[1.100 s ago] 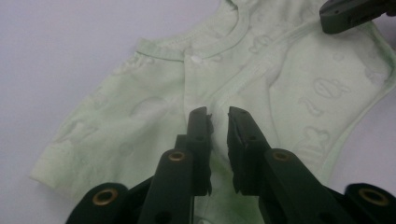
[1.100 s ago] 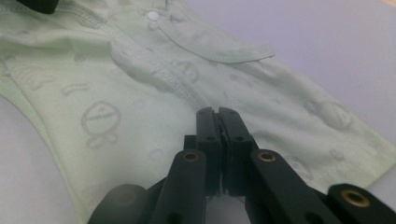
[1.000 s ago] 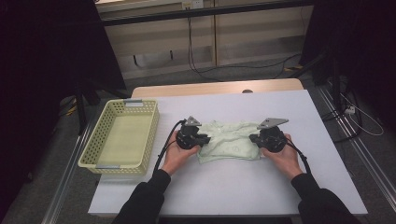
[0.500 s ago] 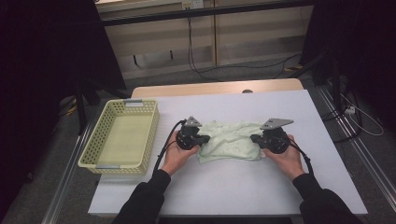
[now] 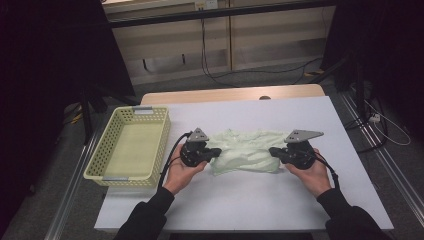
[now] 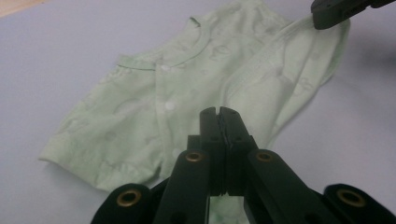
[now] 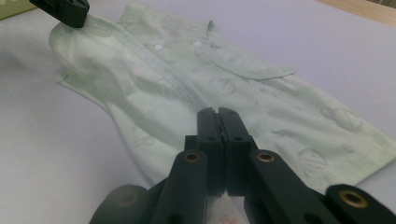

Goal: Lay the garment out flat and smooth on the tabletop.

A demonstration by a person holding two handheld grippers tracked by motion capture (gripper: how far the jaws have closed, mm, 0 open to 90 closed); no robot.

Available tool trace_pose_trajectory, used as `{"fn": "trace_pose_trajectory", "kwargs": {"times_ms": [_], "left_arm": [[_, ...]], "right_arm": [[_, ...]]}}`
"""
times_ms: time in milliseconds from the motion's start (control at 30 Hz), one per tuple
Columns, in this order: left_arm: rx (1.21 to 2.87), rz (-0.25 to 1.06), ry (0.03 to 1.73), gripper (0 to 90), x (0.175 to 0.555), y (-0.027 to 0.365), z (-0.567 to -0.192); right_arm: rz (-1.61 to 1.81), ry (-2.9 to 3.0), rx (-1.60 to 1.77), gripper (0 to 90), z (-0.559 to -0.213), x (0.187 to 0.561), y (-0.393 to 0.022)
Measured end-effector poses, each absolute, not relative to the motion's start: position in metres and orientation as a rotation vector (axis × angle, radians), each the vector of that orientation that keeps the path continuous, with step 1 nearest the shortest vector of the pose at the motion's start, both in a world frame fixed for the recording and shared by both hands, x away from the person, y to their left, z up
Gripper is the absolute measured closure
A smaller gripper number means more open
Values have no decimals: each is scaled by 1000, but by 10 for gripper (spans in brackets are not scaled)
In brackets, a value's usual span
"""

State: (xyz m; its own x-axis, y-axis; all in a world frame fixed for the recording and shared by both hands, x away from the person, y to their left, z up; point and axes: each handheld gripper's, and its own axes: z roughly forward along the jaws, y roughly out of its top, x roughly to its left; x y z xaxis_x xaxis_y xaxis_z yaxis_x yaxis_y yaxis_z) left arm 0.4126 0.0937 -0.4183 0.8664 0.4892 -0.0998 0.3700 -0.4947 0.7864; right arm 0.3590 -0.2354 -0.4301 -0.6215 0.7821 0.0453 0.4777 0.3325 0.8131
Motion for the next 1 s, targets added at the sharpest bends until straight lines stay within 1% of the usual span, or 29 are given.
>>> {"fn": "trace_pose_trajectory", "kwargs": {"times_ms": [333, 633, 1000], "left_arm": [[2183, 141, 544, 894, 385, 102, -422], [2229, 109, 506, 894, 366, 103, -436], [2260, 114, 490, 893, 354, 108, -443]], "right_arm": [[1222, 2296, 1076, 888, -430, 330, -238], [1182, 2360, 1049, 881, -438, 313, -236], [1095, 2473, 977, 853, -445, 295, -229]]}}
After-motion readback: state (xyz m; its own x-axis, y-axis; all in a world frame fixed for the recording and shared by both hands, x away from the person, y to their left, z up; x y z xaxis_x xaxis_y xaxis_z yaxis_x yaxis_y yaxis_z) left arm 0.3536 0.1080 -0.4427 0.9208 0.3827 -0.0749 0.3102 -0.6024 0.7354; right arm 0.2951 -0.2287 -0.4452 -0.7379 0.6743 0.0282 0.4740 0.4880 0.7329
